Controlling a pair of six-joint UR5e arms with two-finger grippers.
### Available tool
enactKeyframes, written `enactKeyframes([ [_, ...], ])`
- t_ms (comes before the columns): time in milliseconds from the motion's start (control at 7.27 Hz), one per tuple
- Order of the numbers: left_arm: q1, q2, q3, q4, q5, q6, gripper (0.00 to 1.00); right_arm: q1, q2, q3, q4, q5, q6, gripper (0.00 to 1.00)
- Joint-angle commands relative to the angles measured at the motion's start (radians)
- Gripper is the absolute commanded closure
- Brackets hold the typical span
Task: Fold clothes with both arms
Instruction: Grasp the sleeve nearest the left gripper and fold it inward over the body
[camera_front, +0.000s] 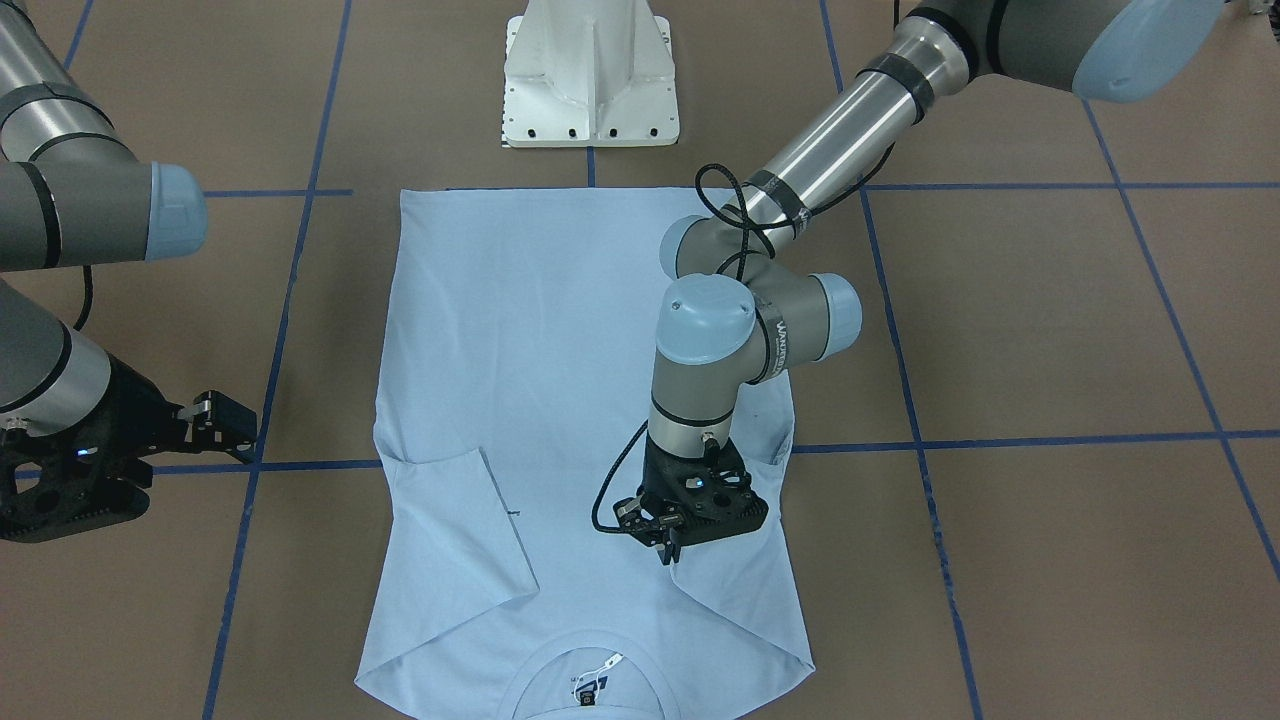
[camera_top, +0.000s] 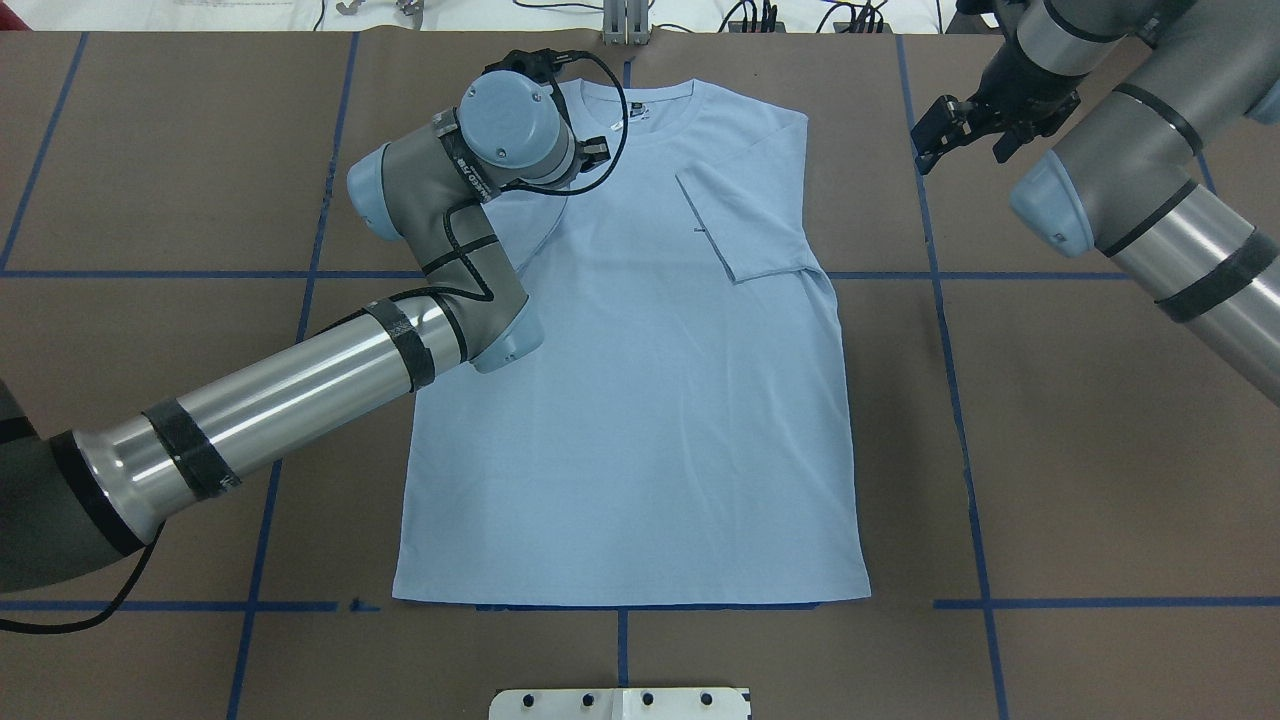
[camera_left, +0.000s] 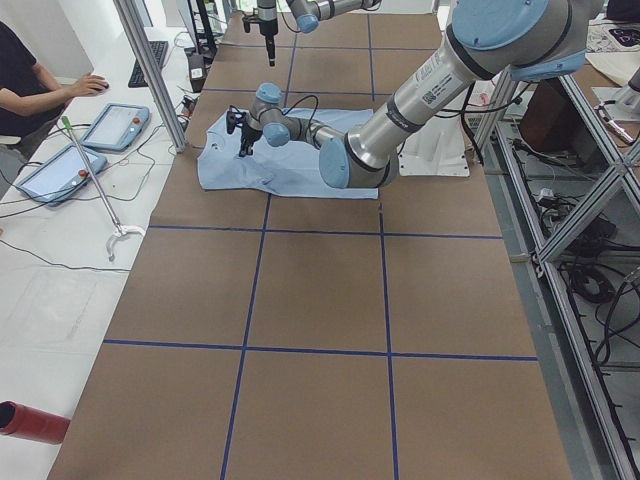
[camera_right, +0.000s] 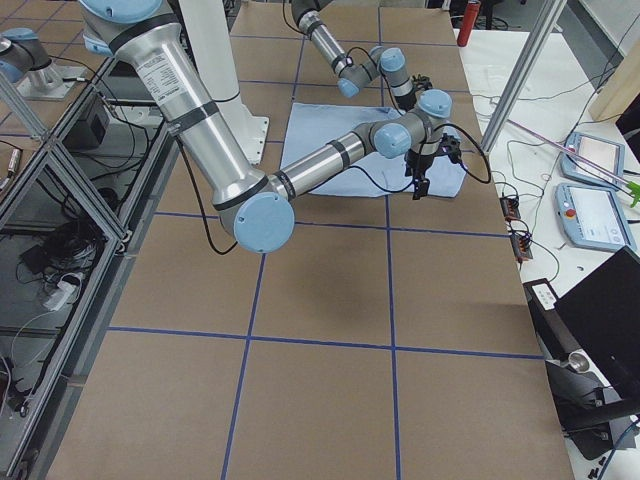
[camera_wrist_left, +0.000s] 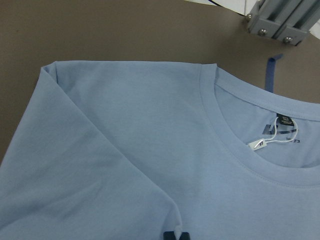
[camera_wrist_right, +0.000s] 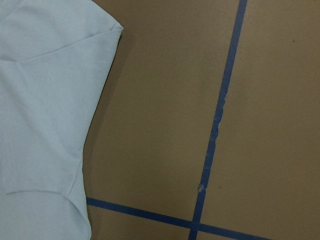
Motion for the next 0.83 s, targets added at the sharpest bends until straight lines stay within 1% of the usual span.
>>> enactKeyframes([
  [0, -0.009, 0.002, -0.010, -0.004, -0.003, 0.008, 0.00, -0.005, 0.006, 0.000, 0.006, 0.002, 0.028, 0.00],
  [138, -0.018, 0.015, -0.044, 0.009, -0.015, 0.010, 0.00, -0.015, 0.009, 0.012, 0.008, 0.003, 0.063, 0.00],
  [275, -0.026, 0.071, -0.117, 0.047, -0.108, 0.037, 0.00, -0.040, 0.002, 0.040, 0.032, 0.000, 0.106, 0.00],
  [413, -0.034, 0.164, -0.274, 0.139, -0.165, 0.080, 0.00, -0.061, -0.012, 0.077, 0.055, -0.020, 0.187, 0.00],
  [551, -0.034, 0.259, -0.455, 0.245, -0.170, 0.091, 0.00, -0.090, -0.079, 0.173, 0.055, -0.053, 0.241, 0.00],
  [688, -0.035, 0.339, -0.636, 0.349, -0.173, 0.114, 0.00, -0.122, -0.166, 0.266, 0.057, -0.079, 0.245, 0.00],
])
